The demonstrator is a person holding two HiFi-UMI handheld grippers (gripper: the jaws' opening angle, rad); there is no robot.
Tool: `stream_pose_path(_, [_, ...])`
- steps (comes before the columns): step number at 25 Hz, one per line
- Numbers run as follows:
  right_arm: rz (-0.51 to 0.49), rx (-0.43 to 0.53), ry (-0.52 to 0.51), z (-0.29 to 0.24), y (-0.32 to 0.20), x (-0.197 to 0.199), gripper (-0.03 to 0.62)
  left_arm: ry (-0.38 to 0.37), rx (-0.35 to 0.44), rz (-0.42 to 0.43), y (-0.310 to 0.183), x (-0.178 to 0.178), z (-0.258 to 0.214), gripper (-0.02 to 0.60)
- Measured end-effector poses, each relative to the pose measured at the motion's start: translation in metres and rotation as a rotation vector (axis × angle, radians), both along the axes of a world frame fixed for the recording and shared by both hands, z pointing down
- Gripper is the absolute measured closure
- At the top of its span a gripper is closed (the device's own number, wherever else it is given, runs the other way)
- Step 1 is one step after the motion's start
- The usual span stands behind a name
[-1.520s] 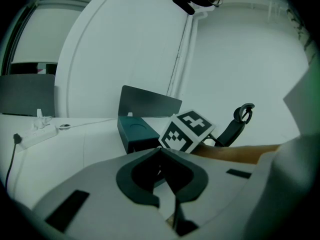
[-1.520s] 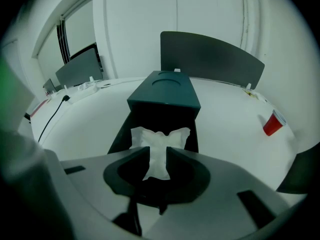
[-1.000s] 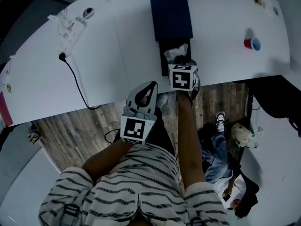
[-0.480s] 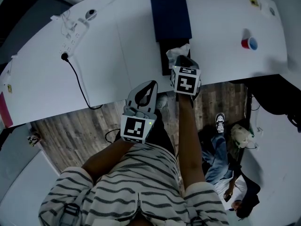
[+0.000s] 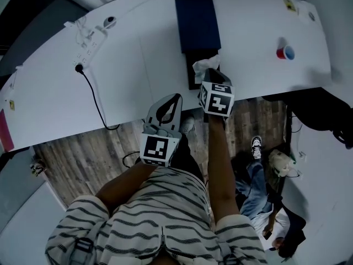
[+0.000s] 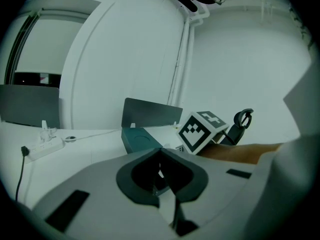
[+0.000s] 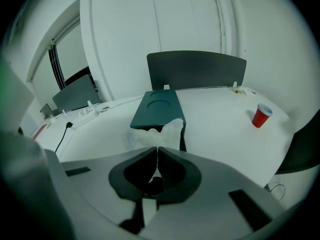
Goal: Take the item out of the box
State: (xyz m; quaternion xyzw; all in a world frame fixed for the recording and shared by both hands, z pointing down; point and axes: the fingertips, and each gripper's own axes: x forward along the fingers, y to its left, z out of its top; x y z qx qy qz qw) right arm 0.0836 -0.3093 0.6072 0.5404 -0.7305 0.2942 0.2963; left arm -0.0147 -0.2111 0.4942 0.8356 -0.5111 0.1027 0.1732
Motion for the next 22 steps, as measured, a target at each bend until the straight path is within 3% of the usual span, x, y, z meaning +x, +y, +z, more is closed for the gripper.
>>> stream_pose_path(22, [-0.020, 0.187, -0.071, -0.088, 0.036, -0.001, 0.572, -0.023, 0.091, 0.026, 0.023, 0.005, -0.048, 0.557])
